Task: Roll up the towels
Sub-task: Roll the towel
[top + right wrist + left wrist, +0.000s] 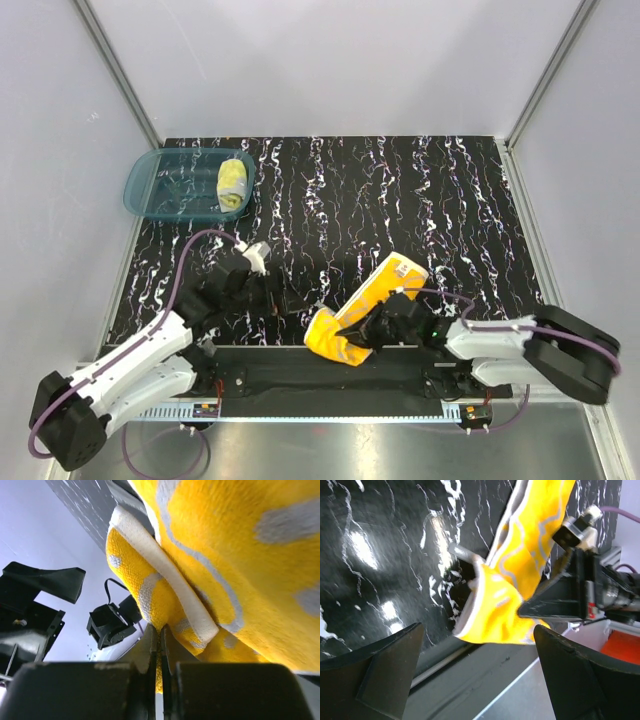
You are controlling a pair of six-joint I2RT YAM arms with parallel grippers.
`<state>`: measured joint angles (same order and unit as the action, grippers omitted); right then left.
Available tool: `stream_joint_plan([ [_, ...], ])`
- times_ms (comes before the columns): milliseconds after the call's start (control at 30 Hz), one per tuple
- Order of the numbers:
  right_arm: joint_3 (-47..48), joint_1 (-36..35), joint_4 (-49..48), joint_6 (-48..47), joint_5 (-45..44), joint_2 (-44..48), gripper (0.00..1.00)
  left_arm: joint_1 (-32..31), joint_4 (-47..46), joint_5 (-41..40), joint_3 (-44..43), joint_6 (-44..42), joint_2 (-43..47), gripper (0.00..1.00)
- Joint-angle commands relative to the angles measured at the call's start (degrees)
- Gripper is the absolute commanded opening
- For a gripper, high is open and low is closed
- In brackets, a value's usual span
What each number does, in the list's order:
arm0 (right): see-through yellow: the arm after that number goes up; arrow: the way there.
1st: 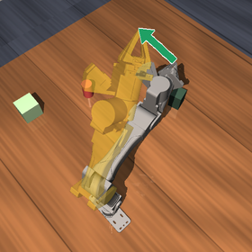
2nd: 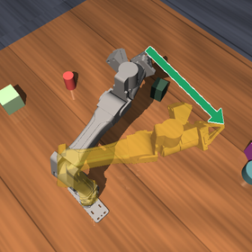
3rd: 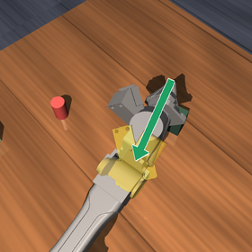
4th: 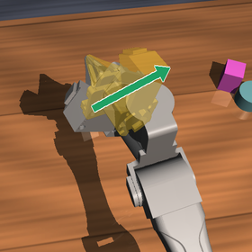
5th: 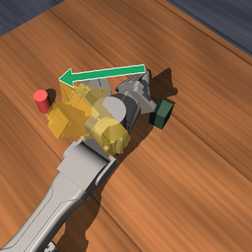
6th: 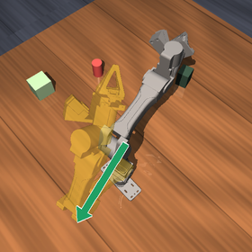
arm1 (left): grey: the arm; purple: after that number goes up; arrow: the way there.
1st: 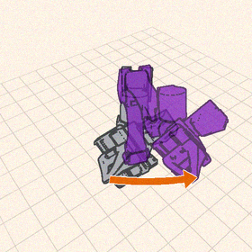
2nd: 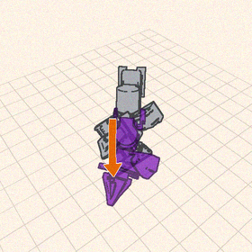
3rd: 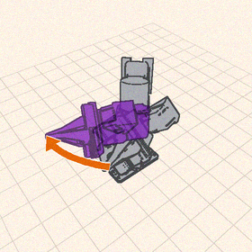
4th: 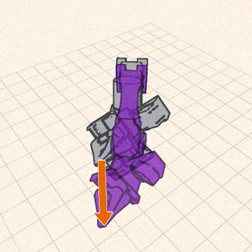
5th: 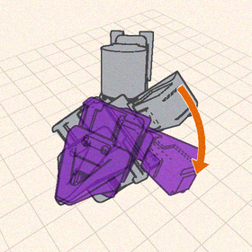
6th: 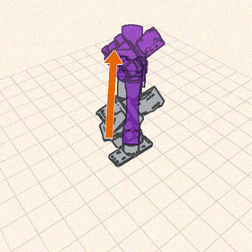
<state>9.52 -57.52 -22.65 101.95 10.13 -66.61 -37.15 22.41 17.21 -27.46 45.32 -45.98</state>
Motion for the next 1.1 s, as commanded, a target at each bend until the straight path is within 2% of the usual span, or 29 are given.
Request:
stream_joint_plan([
  [0, 0.5, -3.4, -19.0, 7.4, -4.1, -9.5, 0.00, -2.8, 1.0, -1.8, 0.0, 3.9, 1.2, 0.99],
  [133, -2.0, -7.3, -32.5, 13.1, -7.0, -17.8, 0.00, -8.5, 2.8, -4.6, 1.4, 9.1, 2.3, 0.99],
  [200, -1.9, -9.4, -33.3, 13.5, -7.8, -19.1, 0.00, -12.2, 1.2, -6.8, 3.7, 14.3, 4.0, 0.99],
  [267, 0.1, -10.3, -30.1, 12.2, -8.5, -17.3, 0.00, -15.2, -2.0, -8.5, 6.0, 18.0, 5.0, 0.99],
  [300, 1.3, -10.9, -20.0, 9.8, -8.8, -15.4, 0.00, -18.3, -4.6, -9.3, 7.4, 20.8, 4.9, 0.99],
  [367, 6.2, -11.1, -5.8, 6.0, -11.9, -5.9, 0.00, -21.8, -6.1, -11.9, 7.8, 22.4, 3.5, 0.99],
  [400, 8.2, -11.4, 11.1, 2.4, -13.9, -2.0, 0.00, -22.7, -6.2, -12.7, 7.5, 23.1, 2.7, 0.99],
  [433, 10.4, -11.6, 19.6, 0.8, -19.1, 5.8, 0.00, -23.4, -6.4, -14.0, 7.3, 23.2, 2.0, 0.99],
  [500, 15.6, -11.6, 39.7, -1.8, -24.3, 12.3, 0.00, -25.0, -7.3, -15.2, 7.4, 23.9, 0.1, 0.99],
  [533, 16.6, -11.6, 44.0, -2.0, -27.9, 17.3, 0.00, -25.3, -7.6, -16.1, 7.6, 24.2, -0.5, 0.99],
  [600, 15.5, -11.6, 49.6, -1.5, -29.6, 21.2, 0.00, -26.3, -8.8, -17.0, 8.2, 25.1, -1.7, 0.99],
  [700, 11.4, -11.6, 50.6, -0.5, -28.4, 25.1, 0.00, -26.8, -13.0, -19.0, 9.7, 26.2, -1.6, 0.99],
  [867, 7.1, -11.6, 45.5, -2.1, -23.1, 18.8, 0.00, -27.5, -13.3, -22.9, 8.3, 26.2, -0.7, 0.99],
  [1067, 8.8, -11.6, 46.6, -6.9, -27.2, 14.4, 0.00, -28.0, -16.3, -22.3, 7.7, 26.0, -4.7, 0.99],
])
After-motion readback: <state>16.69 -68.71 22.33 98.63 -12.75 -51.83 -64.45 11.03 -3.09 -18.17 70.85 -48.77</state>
